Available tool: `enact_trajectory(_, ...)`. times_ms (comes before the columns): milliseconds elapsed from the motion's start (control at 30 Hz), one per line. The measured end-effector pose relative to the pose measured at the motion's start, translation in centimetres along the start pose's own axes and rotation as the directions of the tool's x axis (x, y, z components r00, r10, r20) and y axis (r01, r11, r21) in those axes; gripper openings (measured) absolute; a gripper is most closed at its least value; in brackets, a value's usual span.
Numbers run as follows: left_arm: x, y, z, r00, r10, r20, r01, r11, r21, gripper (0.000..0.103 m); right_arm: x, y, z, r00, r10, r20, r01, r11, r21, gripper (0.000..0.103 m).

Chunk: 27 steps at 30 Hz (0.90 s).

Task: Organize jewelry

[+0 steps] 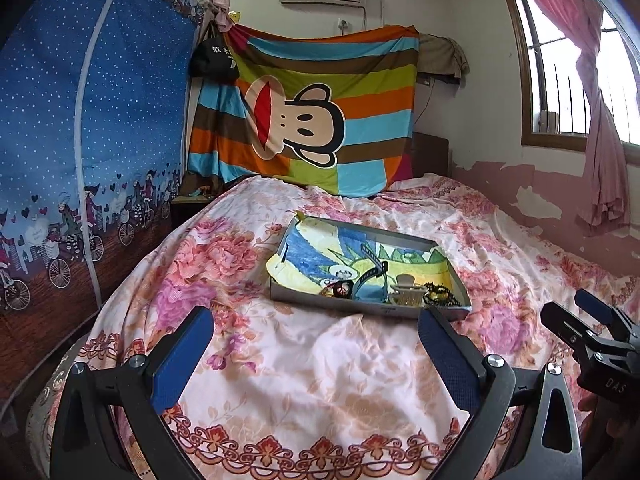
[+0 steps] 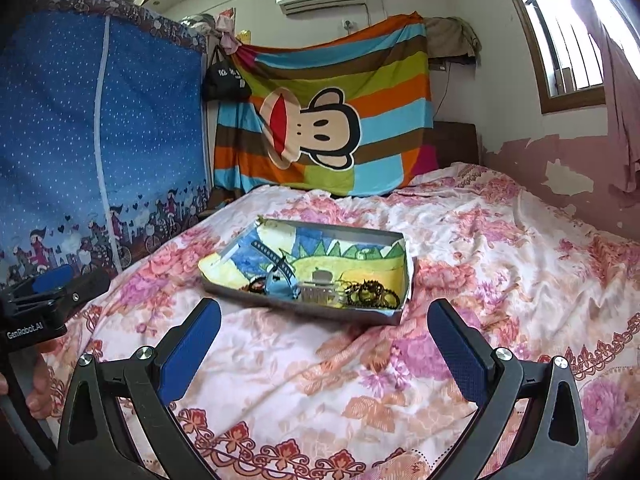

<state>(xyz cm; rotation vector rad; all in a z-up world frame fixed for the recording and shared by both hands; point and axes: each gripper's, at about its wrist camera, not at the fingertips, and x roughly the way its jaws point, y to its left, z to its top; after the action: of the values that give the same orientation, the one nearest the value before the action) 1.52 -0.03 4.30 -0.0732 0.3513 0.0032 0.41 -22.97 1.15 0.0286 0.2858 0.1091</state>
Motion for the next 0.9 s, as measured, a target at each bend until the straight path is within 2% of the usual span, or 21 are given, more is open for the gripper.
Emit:
enact_trajectory(367,0.57,0.24,-0.44,1.000,0.011,-0.021,-0.011,1.000,0.000,0.103,0.79,0.54,-0.43,0.999,-0.003,-0.032,0.002,1.000,-0.023,0.102)
enact_trajectory(900,0.62,0.23,-0.50,1.000,0.008,-0.021,-0.008,1.000,0.005,0.103,0.83,0.70,-0.37,0.999,-0.003,-0.035,0.002,1.000,-0.026,0.102)
